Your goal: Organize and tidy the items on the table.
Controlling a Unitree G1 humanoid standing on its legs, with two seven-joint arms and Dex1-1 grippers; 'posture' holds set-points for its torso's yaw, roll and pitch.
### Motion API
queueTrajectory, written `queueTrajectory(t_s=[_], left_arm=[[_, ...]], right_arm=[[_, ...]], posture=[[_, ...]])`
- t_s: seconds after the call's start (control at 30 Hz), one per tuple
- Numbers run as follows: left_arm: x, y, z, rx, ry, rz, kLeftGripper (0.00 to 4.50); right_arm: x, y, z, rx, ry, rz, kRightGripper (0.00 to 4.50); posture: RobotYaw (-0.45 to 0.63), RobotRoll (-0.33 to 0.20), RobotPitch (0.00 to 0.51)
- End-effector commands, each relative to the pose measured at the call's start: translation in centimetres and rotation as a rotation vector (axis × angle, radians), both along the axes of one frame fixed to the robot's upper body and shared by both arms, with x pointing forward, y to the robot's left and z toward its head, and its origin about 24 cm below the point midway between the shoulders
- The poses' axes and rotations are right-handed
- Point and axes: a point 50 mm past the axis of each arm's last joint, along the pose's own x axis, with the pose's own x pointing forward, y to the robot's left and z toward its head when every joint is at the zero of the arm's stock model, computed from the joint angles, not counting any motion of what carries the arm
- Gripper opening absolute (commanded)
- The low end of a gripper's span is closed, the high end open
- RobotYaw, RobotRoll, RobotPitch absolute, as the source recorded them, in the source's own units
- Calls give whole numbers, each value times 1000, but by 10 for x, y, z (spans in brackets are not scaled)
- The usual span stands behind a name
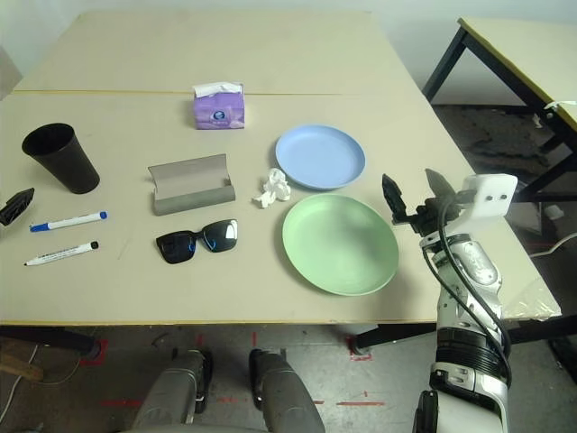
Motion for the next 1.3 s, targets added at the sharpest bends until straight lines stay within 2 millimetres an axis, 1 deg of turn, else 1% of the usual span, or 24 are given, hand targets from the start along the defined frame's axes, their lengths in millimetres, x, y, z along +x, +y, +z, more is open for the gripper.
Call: queueTrajectory(t_s=[0.03,0.17,0.27,0.37,0.5,0.57,0.67,0.77,0.87,0.97,1.03,1.13,1.2,1.3], left_arm=[[1,-1,1,15,7,-3,4464],[6,-1,11,25,-17,-5,4464],[7,-2,12,28,-21,-10,4464],[5,-5,10,29,-20,-19,4464],[2,-7,6,23,-14,-24,4464],[-1,-9,-1,14,-10,-21,4464],[-8,-5,-4,-1,-14,3,4464],[-13,-2,-8,-1,-14,25,4464],[-15,-3,-9,-5,-12,29,4464],[-15,-3,-9,-4,-6,20,4464],[-14,-7,-8,-2,2,-40,4464],[-11,-17,-2,3,13,-193,4464],[-8,-27,3,0,29,-330,4464],[-5,-47,8,-20,66,-583,4464]], right_arm=[[-2,0,-2,9,4,-4,4500],[-3,-5,-2,10,-3,-22,4500],[-1,-4,-4,15,2,-20,4500],[-1,-4,-5,13,9,-12,4500],[-4,-11,-2,5,11,-19,4500],[-7,-15,-4,-4,12,-32,4500],[-7,-17,-1,25,-1,-59,4500],[-5,-14,-6,-9,30,-22,4500],[-5,-15,-5,8,23,-35,4500],[-2,-11,-8,-2,37,-13,4500],[-2,-9,-7,-6,39,-5,4500],[-2,-11,-8,-5,41,-7,4500],[-2,-12,-7,-8,44,-3,4500],[-1,-14,-2,-25,41,12,4500]], posture=[[52,0,203],[55,0,197],[67,0,207],[71,0,214],[55,0,209],[52,0,198],[68,0,208],[74,0,203],[84,0,210],[82,0,216],[78,0,219],[78,0,214],[72,0,213],[51,0,216]])
